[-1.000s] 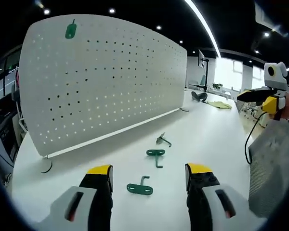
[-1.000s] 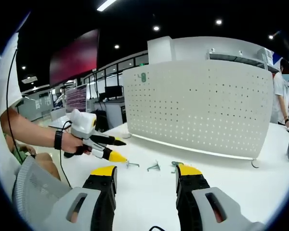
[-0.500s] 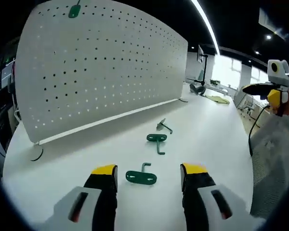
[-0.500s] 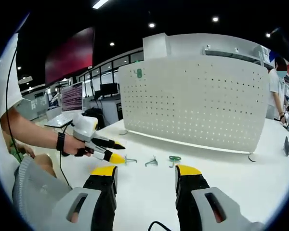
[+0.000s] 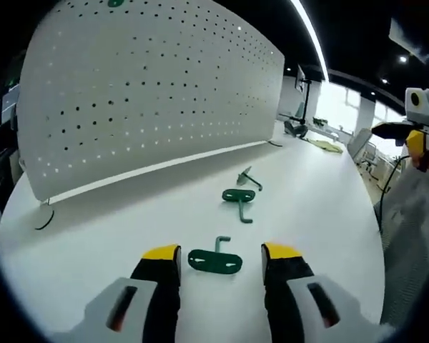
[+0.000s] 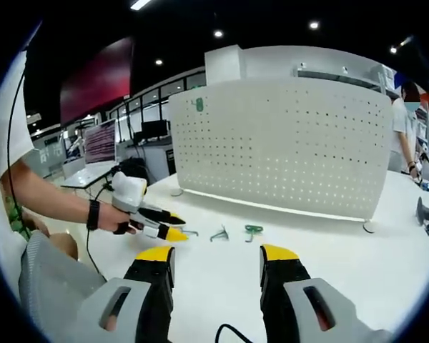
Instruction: Insert the hook assembly into the mounting plate slot until the hook locks in place.
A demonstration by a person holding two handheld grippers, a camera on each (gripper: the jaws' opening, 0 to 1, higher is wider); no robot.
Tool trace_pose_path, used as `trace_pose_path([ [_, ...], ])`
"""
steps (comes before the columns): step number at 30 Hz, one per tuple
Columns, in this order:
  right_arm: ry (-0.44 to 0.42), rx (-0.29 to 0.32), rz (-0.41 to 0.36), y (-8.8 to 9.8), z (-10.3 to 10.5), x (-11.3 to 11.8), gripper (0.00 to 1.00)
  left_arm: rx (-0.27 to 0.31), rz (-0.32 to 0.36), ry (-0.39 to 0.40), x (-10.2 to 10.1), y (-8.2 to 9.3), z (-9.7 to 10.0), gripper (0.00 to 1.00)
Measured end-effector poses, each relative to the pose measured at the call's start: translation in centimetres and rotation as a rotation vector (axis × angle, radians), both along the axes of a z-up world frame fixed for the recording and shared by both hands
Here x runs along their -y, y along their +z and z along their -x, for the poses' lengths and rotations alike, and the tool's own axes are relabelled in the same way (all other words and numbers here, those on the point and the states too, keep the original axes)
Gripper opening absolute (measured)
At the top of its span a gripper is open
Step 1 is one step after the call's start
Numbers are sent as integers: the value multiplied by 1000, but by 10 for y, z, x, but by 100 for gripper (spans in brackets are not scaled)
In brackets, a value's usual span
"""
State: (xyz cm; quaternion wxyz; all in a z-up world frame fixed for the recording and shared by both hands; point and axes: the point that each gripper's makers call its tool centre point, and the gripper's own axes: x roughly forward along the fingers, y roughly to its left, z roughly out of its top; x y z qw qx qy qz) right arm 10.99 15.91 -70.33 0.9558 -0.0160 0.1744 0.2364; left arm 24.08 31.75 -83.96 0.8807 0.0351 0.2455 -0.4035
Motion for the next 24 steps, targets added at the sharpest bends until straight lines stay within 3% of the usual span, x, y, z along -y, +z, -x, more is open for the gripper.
trace_pose_path([
  [2,0,-3,0,-1,0,0,48,18,-28,-16,0,-2,-1,44],
  [19,6,-2,1,1,-4,-1,48,10,-24,-11,3,-8,-4,33],
  [24,13,-3,-1,2,-4,-3,48,-56,32,24,3,-7,0,33],
])
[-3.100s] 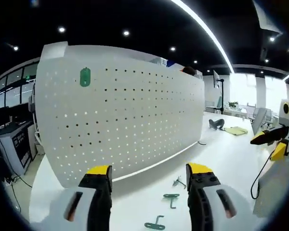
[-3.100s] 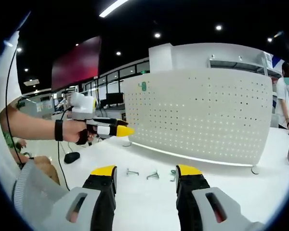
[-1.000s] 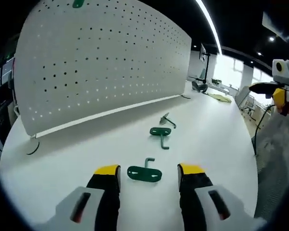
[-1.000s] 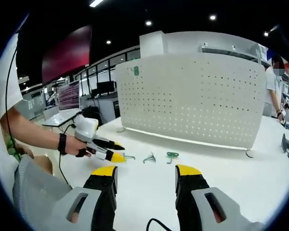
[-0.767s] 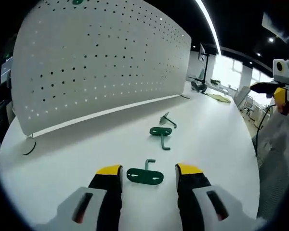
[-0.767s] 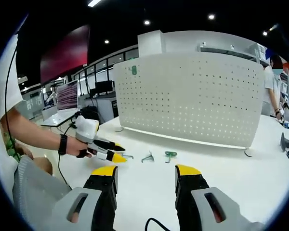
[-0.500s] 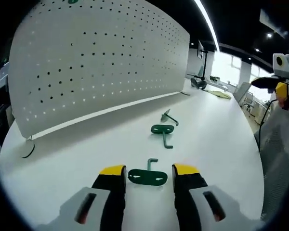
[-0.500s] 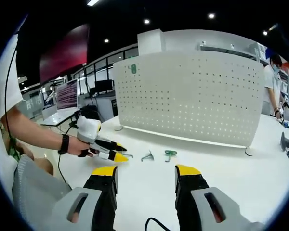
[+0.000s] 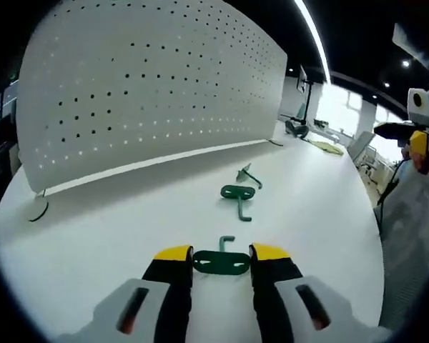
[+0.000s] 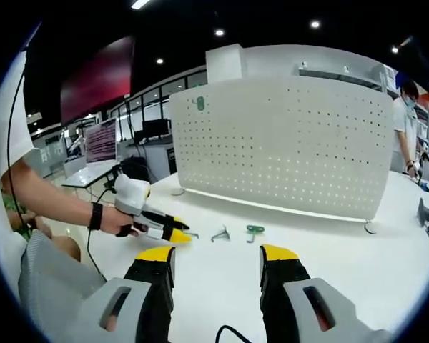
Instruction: Insert the hook assembly into the mounting plate slot until the hook locks in place.
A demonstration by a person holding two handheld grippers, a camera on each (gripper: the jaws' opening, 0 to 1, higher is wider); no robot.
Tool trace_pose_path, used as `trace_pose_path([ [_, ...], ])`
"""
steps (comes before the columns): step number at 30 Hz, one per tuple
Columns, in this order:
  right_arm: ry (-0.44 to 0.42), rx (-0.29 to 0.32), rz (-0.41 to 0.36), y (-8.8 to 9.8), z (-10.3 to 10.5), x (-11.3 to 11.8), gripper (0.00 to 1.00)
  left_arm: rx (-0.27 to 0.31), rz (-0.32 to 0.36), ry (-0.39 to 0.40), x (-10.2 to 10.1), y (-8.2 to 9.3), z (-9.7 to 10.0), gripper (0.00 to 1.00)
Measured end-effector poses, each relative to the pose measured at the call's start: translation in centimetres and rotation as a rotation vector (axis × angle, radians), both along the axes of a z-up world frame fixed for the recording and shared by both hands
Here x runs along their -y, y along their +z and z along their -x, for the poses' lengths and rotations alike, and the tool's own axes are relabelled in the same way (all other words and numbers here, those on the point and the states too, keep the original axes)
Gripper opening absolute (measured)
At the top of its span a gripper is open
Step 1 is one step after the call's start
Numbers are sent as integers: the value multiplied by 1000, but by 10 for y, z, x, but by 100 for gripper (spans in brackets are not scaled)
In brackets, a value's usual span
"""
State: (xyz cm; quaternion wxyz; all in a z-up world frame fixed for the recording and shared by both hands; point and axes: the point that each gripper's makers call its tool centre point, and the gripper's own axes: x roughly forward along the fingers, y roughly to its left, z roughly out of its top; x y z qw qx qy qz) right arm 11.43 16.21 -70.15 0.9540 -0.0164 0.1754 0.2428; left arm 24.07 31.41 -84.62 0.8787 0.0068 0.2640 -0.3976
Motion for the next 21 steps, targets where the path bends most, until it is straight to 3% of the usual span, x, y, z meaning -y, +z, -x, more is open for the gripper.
trace_pose_path([
  [2,7,4,1,1,0,-2,48,-35,36,9,2,3,3,32],
  [21,47,30,-20,8,0,-10,47,-162,237,86,14,41,30,31],
])
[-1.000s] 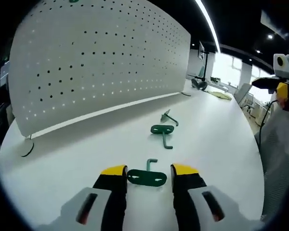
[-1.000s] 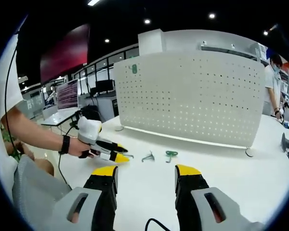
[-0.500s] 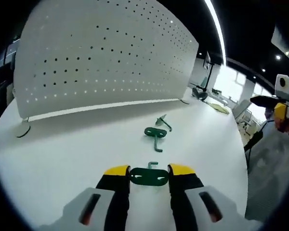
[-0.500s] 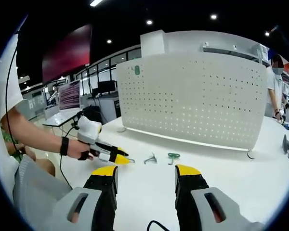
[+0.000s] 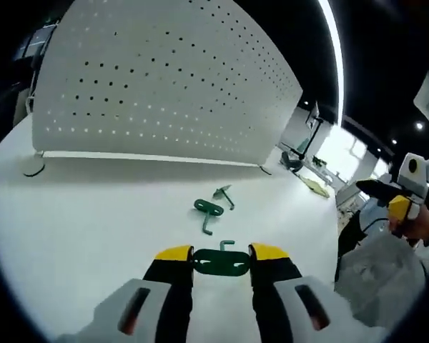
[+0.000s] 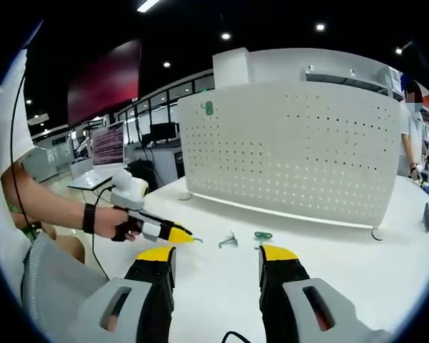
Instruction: Insert the hook assembly into the mounting plate slot until the hook locks in place.
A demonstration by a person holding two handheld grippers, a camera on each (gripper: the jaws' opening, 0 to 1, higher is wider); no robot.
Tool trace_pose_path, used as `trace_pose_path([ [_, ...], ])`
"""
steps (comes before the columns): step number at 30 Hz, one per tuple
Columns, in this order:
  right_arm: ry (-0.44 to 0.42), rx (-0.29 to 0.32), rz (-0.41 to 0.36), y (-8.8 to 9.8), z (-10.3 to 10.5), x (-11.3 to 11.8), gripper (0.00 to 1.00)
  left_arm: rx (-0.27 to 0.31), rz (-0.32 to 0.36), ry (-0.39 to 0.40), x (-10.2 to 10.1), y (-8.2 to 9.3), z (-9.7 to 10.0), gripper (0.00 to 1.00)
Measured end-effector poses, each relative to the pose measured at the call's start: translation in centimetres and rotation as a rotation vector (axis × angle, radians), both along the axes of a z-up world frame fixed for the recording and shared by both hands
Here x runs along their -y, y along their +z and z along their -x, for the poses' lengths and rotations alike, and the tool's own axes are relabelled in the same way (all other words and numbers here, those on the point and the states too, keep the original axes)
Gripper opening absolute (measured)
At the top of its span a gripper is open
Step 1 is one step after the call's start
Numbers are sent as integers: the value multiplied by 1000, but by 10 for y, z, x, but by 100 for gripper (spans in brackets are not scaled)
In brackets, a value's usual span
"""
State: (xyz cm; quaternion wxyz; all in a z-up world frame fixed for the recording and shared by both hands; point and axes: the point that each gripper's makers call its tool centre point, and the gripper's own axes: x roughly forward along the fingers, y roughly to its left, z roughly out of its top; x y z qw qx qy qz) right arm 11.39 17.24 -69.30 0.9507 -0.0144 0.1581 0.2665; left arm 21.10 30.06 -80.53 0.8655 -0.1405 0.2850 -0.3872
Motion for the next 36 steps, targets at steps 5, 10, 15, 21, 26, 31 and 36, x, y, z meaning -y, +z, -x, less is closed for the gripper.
trace_pose_path([
  [5,19,12,-13,1,1,-2,47,-9,25,11,4,14,8,32],
  [10,32,17,-25,0,3,-1,47,-44,94,26,8,28,17,32],
  [15,42,24,-43,0,5,0,47,-49,129,43,12,43,25,32],
  [21,91,28,-53,0,5,-4,47,-106,226,55,22,63,40,32],
  [26,133,34,-69,1,4,-7,45,-128,272,68,26,76,49,31],
  [31,180,36,-75,2,5,-10,44,-171,319,56,32,88,61,31],
  [36,221,45,-83,4,6,-13,43,-181,371,47,37,103,71,31],
])
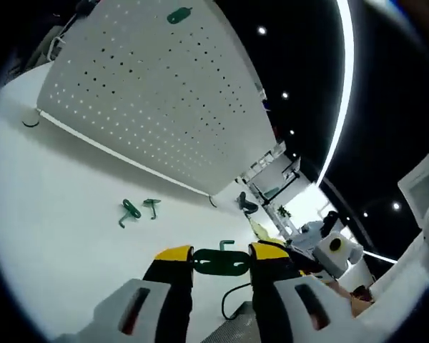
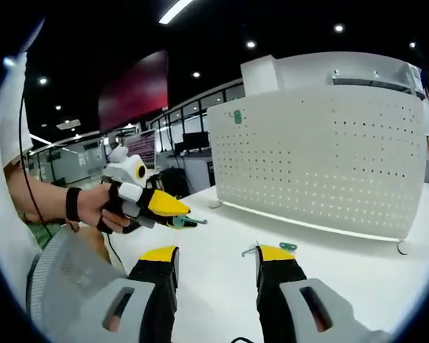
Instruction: Insert the hook assembly into the mounting plate slot until the hook locks in place.
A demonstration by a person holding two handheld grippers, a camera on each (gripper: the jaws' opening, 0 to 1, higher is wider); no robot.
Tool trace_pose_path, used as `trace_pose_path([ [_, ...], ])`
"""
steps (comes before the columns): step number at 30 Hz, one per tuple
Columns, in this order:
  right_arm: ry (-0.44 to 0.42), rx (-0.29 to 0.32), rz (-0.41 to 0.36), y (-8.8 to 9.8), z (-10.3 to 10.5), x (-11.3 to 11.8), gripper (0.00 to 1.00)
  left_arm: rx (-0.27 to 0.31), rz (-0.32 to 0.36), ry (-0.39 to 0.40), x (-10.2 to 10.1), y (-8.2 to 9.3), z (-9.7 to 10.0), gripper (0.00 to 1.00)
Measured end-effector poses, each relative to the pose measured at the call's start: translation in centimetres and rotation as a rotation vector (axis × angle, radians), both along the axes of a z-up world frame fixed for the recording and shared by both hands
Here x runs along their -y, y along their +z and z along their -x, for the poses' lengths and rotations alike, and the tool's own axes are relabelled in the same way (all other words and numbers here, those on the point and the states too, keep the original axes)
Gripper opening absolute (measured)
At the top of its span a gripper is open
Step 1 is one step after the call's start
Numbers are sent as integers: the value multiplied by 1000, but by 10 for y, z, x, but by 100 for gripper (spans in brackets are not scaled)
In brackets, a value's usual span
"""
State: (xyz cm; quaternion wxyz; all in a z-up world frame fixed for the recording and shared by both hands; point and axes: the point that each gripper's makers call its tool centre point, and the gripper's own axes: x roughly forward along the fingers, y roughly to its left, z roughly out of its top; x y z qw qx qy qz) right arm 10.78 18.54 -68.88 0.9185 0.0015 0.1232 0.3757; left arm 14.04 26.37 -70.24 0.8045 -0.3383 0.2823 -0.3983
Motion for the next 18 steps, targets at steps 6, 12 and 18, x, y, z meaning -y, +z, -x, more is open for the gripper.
trace_pose_path([
  [6,59,14,-7,4,3,-5,40,-30,33,-50,10,2,18,31],
  [12,149,33,-24,10,13,-13,32,-50,51,-92,22,6,33,31],
  [18,209,37,-19,9,24,-14,26,-79,85,-119,38,9,44,31],
])
